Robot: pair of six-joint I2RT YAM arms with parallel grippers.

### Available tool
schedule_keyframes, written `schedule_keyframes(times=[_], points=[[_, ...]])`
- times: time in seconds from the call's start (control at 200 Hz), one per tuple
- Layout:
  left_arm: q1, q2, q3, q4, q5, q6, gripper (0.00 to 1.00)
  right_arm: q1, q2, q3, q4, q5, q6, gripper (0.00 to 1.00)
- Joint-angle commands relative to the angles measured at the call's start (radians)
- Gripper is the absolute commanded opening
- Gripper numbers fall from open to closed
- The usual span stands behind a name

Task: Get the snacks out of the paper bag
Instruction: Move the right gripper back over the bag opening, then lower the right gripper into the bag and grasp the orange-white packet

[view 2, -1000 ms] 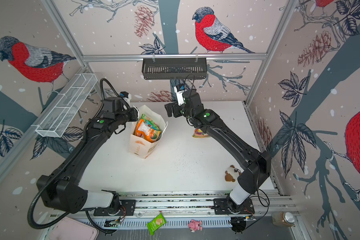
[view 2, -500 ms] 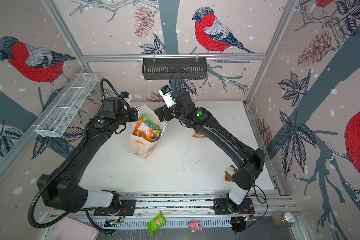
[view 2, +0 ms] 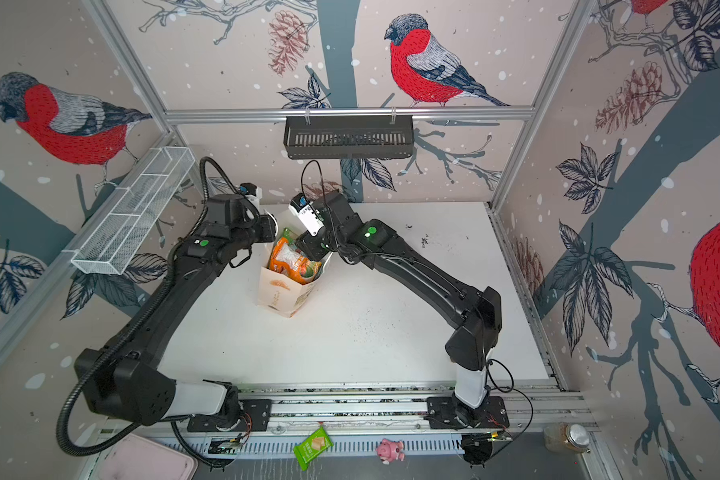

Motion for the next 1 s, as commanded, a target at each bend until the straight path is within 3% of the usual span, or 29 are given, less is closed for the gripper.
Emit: schedule_keyframes(times=[0.0,0.115,0.46,0.996], points=[[0.003,-0.006,-0.002,0.059,-0.007,0.001,0.00,0.009,0.007,0.010,0.011,-0.034,0.016,0.56],[0.003,-0.010,-0.001,0.060,-0.009,0.002,0.00,0.015,0.006,-0.012,0.041,-0.027,0.032,0.50],[0.003,-0.013,-0.002,0.064,-0.003,0.001,0.00,0.021,0.043,-0.026,0.055,-0.048,0.087,0.45],[0.005,-0.014,-0.011,0.069,0.001,-0.001,0.00,0.020,0.111,-0.069,0.147,-0.032,0.156,0.48]])
